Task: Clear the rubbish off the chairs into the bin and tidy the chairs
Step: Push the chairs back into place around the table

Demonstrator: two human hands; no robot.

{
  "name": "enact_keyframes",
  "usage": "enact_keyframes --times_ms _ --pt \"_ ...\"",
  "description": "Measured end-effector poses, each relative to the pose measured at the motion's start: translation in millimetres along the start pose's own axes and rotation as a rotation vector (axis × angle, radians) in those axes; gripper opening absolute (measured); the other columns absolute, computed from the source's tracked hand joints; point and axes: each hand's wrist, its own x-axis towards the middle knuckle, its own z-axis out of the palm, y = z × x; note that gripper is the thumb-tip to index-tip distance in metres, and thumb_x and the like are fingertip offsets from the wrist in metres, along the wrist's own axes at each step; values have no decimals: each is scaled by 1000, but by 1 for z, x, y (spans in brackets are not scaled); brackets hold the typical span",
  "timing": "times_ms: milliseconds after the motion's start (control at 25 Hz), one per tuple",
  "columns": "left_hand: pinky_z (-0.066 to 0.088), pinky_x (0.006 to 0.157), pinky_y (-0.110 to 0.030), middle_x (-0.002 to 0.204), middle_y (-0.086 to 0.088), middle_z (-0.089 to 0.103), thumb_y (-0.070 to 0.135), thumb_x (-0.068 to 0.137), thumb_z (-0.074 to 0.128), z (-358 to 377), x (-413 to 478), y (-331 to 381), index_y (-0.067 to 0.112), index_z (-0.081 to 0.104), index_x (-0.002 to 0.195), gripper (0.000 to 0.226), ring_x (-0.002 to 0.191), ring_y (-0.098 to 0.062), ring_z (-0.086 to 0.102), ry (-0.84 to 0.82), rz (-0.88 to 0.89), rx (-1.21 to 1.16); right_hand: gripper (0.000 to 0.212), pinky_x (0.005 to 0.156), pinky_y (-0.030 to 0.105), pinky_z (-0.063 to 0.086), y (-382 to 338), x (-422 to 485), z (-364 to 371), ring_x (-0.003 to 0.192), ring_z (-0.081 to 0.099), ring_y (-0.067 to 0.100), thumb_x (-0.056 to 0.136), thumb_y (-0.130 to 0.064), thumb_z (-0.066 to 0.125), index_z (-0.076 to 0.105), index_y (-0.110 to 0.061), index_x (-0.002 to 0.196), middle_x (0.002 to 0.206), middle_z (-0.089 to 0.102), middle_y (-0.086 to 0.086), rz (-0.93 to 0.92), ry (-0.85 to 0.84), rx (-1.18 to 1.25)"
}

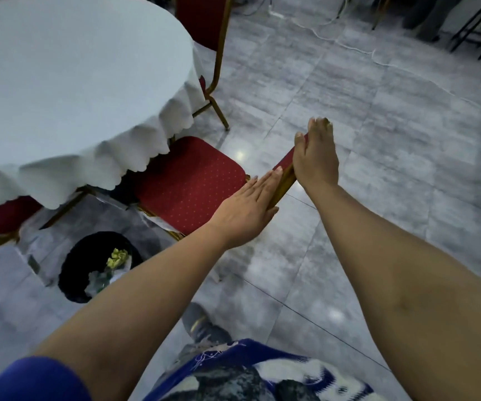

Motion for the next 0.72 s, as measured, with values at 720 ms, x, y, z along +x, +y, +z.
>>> enact_keyframes --times_ms 720 --pt "-8 119 -25 163 -1 -3 40 106 26 -49 -2 -163 9 -6 155 66 148 -7 -8 -12 -53 88 62 125 40 9 -127 74 92 154 0 28 105 -41 27 17 -8 157 166 14 9 -48 -60 -73"
